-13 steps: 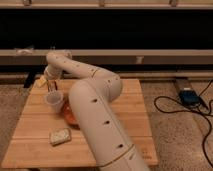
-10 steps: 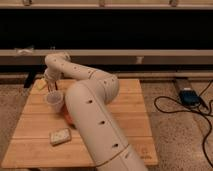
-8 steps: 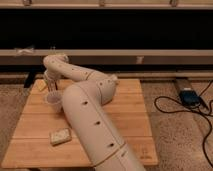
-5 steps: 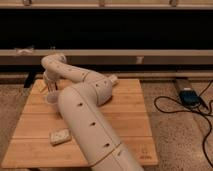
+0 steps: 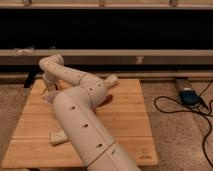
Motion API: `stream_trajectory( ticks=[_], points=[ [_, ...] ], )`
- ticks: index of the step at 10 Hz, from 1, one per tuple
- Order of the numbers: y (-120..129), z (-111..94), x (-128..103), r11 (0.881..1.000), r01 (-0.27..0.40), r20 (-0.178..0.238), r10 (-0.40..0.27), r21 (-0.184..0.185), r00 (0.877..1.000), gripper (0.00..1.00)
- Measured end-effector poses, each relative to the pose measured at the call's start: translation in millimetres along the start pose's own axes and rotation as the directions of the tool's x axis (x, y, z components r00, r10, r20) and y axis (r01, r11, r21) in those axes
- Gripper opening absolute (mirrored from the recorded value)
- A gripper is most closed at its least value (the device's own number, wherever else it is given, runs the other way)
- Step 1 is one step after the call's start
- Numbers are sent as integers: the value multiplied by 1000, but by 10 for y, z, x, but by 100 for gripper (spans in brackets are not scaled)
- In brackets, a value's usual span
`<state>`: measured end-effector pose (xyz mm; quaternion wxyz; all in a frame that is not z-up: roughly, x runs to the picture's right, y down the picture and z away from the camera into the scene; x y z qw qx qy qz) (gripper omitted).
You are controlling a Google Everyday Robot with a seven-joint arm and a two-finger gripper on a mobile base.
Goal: Place the eraser in the ceramic cup
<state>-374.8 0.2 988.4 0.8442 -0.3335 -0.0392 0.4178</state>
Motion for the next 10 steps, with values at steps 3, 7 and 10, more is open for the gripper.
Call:
stream_trajectory(
  ticks=[3, 7, 10],
  points=[
    [-15, 62, 20, 1000, 6, -25, -6, 17, 1000, 60],
    [-31, 92, 51, 999, 21, -56, -19, 43, 998, 19],
    [-33, 45, 95, 998, 32, -70, -28, 61, 997, 3]
  ],
)
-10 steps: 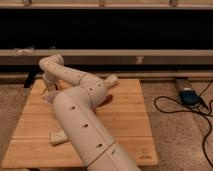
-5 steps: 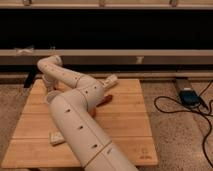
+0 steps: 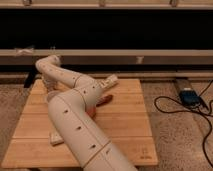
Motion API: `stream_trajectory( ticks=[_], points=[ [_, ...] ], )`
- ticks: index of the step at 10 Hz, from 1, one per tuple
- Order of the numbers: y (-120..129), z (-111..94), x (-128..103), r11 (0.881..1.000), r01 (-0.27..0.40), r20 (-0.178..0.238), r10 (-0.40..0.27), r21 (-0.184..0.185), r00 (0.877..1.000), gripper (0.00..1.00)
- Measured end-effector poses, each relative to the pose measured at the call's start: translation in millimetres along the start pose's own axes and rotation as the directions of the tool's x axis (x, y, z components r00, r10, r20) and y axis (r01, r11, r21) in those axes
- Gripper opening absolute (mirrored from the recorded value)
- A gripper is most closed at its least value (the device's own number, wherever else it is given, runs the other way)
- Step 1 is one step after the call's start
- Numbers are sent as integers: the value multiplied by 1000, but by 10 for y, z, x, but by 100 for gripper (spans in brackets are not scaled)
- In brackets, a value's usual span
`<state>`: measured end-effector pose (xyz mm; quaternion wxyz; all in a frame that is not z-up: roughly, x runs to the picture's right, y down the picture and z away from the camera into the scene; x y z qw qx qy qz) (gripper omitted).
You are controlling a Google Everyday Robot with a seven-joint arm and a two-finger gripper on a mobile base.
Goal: Place the eraser in the ceramic cup
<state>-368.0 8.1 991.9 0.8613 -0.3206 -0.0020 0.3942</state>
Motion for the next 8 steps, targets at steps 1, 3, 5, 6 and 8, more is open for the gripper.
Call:
stream_trajectory(
  ticks=[1, 3, 5, 6, 8],
  points=[
    [0, -91, -14, 1000, 2, 15, -2, 5, 1000, 3],
    [1, -370, -34, 1000, 4, 63, -5, 13, 998, 3],
    [34, -669, -11, 1000, 8, 122, -10, 16, 992, 3],
    [66, -807, 20, 1000, 10, 158, -12, 16, 987, 3],
    [93, -1116, 106, 1000, -3, 239, 0, 12, 971, 3]
  ],
)
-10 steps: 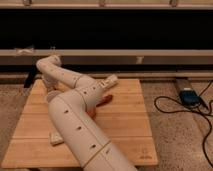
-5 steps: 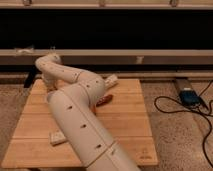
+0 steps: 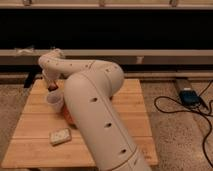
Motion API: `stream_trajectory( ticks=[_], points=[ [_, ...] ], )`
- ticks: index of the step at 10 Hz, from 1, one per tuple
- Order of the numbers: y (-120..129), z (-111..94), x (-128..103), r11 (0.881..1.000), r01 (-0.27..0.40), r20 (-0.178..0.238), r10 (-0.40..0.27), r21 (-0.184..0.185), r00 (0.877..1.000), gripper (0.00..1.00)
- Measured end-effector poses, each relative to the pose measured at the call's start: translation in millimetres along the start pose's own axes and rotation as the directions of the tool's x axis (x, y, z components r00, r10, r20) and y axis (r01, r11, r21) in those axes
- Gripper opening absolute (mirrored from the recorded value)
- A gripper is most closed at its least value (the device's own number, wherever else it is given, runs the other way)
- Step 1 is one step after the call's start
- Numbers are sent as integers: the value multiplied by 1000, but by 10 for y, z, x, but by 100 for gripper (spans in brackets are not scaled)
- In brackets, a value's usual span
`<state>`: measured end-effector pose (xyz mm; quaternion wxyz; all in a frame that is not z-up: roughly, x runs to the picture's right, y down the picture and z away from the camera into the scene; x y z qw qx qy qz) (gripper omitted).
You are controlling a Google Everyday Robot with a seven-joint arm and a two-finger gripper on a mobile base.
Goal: Place the eraser in the ceramic cup
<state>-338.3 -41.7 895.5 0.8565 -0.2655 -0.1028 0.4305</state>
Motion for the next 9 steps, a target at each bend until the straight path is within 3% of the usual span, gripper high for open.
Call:
stream_trajectory(
  ticks=[4, 9],
  points=[
    [13, -341, -80, 1000, -26, 133, 24, 11, 991, 3],
    [116, -648, -83, 1000, -30, 216, 30, -7, 976, 3]
  ],
)
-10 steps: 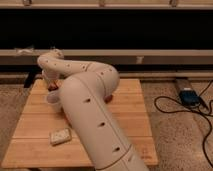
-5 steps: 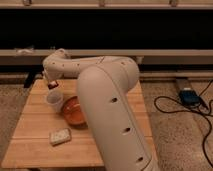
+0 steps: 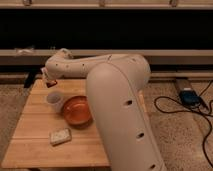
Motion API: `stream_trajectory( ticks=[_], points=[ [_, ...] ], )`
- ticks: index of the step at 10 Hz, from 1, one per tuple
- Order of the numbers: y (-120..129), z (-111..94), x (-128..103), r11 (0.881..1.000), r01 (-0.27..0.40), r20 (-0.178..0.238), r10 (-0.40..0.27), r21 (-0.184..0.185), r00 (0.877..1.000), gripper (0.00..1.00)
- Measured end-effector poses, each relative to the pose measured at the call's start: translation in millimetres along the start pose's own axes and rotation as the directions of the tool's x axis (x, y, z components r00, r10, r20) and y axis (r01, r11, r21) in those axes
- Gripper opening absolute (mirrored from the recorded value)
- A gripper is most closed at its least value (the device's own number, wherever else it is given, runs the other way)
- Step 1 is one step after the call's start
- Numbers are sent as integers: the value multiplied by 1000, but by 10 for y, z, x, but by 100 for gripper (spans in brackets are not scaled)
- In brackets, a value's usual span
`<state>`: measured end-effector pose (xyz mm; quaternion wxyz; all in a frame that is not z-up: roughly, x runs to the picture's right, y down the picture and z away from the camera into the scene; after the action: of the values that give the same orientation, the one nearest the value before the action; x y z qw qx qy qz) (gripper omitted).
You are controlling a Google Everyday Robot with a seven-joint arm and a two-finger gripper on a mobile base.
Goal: Place the eraser in the ceramic cup
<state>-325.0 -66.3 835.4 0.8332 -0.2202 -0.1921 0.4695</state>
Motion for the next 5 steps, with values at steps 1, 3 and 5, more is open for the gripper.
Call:
stream_trajectory(
  ticks=[1, 3, 5],
  points=[
    [-1, -43, 16, 1000, -1, 8, 1, -1, 1000, 3],
    [105, -119, 118, 1000, -6, 10, 6, -22, 1000, 3],
    [301, -212, 301, 999, -5, 1, 5, -43, 1000, 3]
  ],
)
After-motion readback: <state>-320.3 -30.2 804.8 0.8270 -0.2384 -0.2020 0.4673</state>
